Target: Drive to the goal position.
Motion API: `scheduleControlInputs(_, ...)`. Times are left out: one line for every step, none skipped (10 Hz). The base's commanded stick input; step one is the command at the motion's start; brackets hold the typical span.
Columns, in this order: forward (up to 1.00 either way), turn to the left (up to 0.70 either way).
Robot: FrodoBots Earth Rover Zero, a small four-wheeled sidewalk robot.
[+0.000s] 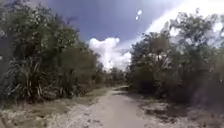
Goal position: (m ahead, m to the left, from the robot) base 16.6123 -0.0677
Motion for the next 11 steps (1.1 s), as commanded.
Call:
scheduleControlInputs(0.70, 0.00)
scheduleControlInputs(0.70, 0.00)
scheduleControlInputs(0.70, 0.00)
scheduleControlInputs(0.70, 0.00)
scheduleControlInputs(0.70, 0.00)
scheduleControlInputs(0.70, 0.00)
scheduleControlInputs(0.70, 0.00)
scheduleControlInputs(0.70, 0.00)
scheduleControlInputs(0.70, 0.00)
scheduleControlInputs(0.70, 0.00)
scheduleControlInputs(0.70, 0.00)
